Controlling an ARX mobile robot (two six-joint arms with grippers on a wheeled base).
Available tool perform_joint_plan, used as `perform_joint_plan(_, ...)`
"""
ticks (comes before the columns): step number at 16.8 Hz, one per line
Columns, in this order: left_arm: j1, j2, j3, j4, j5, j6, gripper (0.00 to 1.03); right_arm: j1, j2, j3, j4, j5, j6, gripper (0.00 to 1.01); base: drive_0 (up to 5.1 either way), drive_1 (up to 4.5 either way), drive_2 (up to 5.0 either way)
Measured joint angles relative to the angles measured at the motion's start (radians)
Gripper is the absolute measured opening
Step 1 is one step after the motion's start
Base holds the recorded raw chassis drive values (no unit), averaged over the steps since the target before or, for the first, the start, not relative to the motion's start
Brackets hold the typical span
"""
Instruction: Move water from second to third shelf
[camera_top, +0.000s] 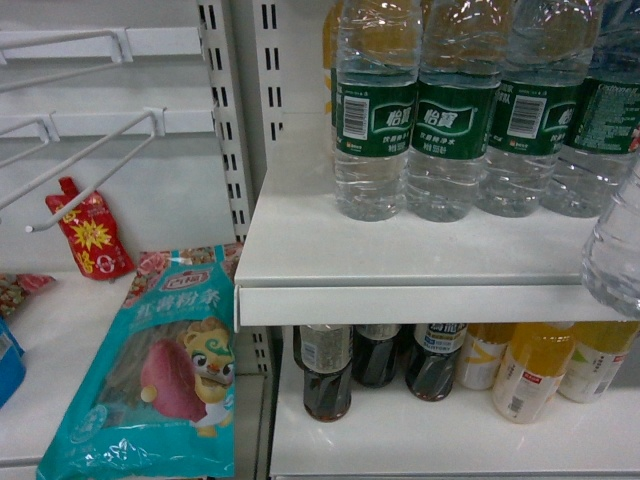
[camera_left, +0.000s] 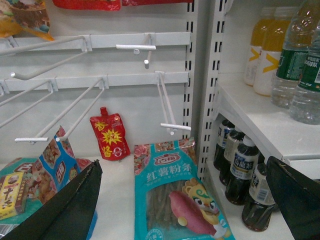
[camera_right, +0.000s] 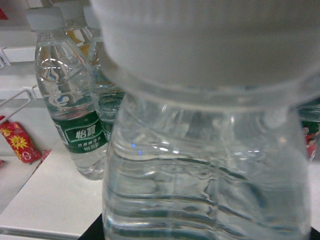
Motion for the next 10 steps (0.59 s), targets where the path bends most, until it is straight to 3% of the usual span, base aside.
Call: perform_joint_plan(10,0.000,0.000,0.000,0.000,0.000,0.000,0.98,-0.009,0.247,0.184,0.025,-0.004,-0.008,0.43,0.0,0.00,0.0)
